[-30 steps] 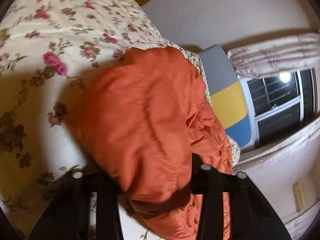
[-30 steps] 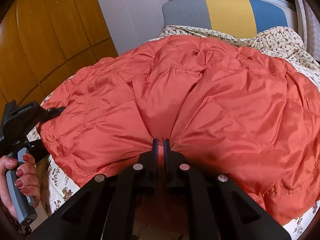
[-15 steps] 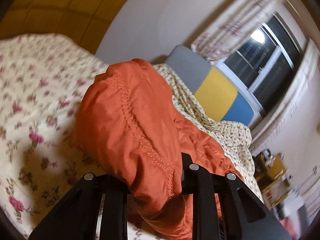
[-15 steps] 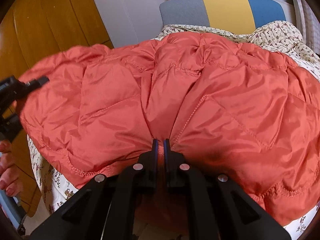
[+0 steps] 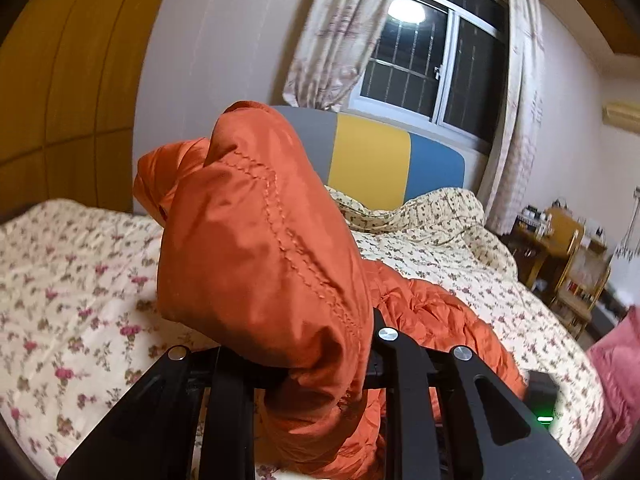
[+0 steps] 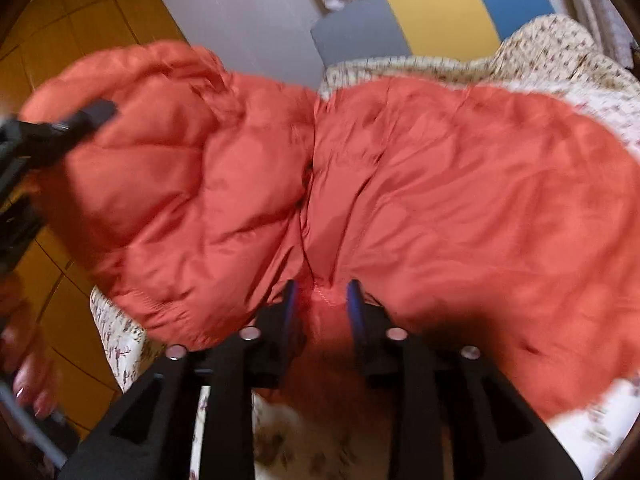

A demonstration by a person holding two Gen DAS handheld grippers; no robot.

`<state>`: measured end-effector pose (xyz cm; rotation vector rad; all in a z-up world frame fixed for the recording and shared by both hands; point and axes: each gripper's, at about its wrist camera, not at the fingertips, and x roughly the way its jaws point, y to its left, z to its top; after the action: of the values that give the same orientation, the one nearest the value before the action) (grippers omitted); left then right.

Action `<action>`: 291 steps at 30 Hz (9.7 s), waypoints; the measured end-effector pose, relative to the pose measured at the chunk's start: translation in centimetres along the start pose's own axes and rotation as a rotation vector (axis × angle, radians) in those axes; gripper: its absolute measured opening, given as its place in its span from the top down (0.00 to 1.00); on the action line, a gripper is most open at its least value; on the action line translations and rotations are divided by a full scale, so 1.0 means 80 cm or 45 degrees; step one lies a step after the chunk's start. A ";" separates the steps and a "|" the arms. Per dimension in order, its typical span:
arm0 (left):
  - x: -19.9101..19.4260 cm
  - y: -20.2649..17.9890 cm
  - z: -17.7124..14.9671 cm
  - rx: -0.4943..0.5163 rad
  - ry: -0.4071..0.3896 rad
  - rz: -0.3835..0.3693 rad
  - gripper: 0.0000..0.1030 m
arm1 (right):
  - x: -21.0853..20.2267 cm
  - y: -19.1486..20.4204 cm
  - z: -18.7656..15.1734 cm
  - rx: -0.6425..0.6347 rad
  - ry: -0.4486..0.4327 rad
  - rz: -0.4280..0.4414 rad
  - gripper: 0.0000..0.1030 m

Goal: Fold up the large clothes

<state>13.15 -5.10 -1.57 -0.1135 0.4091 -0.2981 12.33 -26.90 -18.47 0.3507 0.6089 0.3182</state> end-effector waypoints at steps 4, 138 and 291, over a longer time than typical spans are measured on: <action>0.001 -0.015 -0.001 0.050 -0.003 0.023 0.79 | -0.052 -0.030 0.005 0.049 -0.101 -0.123 0.73; 0.192 -0.126 -0.040 0.151 0.405 -0.027 0.10 | -0.118 -0.107 0.149 0.168 -0.147 -0.491 0.60; 0.223 -0.045 -0.074 -0.221 0.695 -0.559 0.03 | -0.027 -0.246 0.105 0.586 0.264 0.032 0.06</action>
<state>25.44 -14.27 -13.04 -0.2959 0.9554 -0.7328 19.41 -47.21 -19.05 0.7747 0.8831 0.2374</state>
